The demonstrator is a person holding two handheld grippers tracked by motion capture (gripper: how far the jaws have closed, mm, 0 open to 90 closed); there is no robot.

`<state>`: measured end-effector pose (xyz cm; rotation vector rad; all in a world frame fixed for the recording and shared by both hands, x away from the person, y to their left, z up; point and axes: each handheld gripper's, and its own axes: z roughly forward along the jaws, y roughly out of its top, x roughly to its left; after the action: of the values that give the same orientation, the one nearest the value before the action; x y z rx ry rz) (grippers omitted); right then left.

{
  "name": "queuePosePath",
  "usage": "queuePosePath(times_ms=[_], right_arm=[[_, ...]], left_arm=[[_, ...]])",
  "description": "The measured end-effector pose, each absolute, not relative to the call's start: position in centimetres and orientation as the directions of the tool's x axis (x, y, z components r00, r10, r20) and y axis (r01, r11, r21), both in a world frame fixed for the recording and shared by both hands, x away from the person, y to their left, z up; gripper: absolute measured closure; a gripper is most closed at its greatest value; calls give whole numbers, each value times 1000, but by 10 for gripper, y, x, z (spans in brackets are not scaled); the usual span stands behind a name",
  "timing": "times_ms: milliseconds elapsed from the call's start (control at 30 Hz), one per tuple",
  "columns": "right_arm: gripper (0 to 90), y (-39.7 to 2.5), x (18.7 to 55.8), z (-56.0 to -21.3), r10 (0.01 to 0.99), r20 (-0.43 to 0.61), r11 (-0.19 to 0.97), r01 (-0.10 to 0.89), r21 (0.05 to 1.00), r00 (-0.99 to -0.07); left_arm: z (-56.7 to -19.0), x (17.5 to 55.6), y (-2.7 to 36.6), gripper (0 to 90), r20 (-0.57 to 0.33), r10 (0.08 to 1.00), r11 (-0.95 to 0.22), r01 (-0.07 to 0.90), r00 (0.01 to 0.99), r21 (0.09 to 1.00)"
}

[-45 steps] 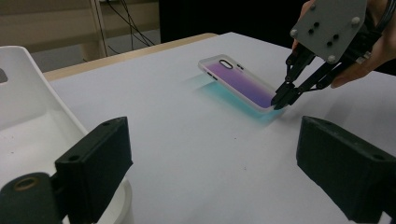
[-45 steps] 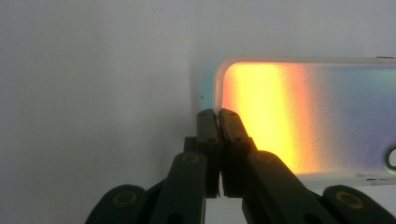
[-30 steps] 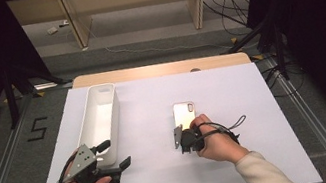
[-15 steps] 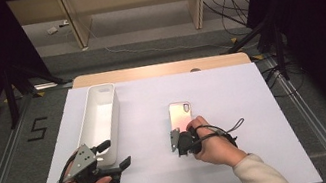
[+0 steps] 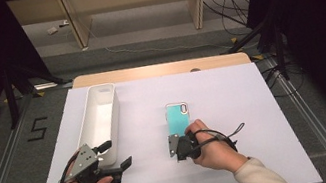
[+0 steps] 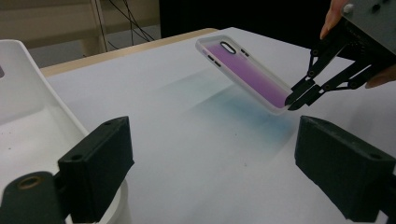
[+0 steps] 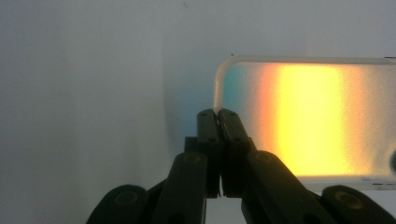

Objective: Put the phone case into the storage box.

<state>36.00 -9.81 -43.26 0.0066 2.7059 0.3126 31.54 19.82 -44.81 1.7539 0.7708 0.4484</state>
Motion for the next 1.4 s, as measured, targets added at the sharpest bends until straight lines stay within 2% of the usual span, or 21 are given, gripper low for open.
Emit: queuePosePath(times_ms=[467, 767, 1400], right_arm=[[894, -94, 346, -431, 32, -415, 976, -62, 211, -909], [894, -89, 340, -428, 8, -438, 970, -98, 221, -899], [894, -83, 333, -425, -10, -448, 965, -125, 229, -894]], left_arm=[[-446, 324, 184, 125, -74, 693, -195, 285, 717, 939], [-445, 330, 175, 149, -118, 705, -193, 349, 699, 917], [-438, 367, 128, 177, -157, 679, -211, 395, 717, 894]])
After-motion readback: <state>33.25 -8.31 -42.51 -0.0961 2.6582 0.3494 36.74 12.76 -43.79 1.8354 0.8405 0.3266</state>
